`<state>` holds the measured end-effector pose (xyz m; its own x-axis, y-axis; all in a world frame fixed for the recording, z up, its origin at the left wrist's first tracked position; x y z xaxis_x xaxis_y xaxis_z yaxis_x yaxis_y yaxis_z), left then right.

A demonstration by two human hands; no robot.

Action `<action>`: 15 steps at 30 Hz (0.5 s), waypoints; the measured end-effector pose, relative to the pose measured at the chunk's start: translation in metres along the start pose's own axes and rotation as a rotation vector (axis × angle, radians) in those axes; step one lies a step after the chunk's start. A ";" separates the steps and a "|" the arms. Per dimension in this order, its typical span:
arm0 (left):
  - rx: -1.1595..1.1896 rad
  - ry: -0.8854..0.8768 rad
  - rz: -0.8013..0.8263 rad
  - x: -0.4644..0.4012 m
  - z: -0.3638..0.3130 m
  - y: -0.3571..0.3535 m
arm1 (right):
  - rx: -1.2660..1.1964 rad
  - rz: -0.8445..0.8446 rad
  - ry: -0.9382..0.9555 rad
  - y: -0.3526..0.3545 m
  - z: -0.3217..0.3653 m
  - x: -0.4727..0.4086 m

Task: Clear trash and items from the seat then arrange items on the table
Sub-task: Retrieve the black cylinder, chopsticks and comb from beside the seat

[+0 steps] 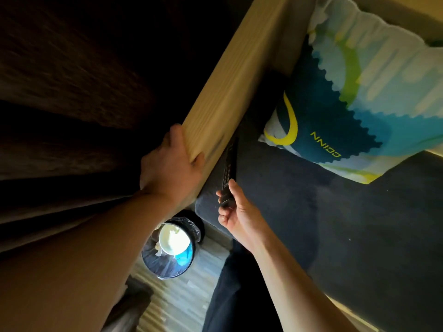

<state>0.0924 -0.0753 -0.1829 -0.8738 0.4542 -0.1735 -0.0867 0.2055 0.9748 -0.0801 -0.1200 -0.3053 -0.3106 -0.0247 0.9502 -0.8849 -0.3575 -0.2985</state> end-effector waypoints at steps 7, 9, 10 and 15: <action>-0.022 0.020 -0.009 0.004 -0.001 0.002 | 0.102 0.007 0.162 0.014 0.037 0.024; -0.022 0.071 0.005 0.004 0.003 0.002 | 0.169 -0.015 0.220 0.022 0.050 0.038; -0.004 0.114 0.012 0.007 0.005 0.004 | 0.248 -0.057 0.255 0.029 0.053 0.047; 0.330 0.183 -0.195 0.044 -0.068 0.031 | 0.551 -0.153 0.445 0.069 0.067 0.113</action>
<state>0.0192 -0.1077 -0.1504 -0.9293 0.2244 -0.2932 -0.1267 0.5520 0.8242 -0.1534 -0.2103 -0.2123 -0.4127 0.4040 0.8164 -0.6628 -0.7480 0.0351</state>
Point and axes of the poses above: each hand's wrist, its own x-axis away from the middle knuckle, its own y-axis out of the back of the hand, z = x × y, the point moved 6 cm from there along -x, towards the middle knuckle, and after that the axes turned 14 degrees about -z, right-handed, at the moved point
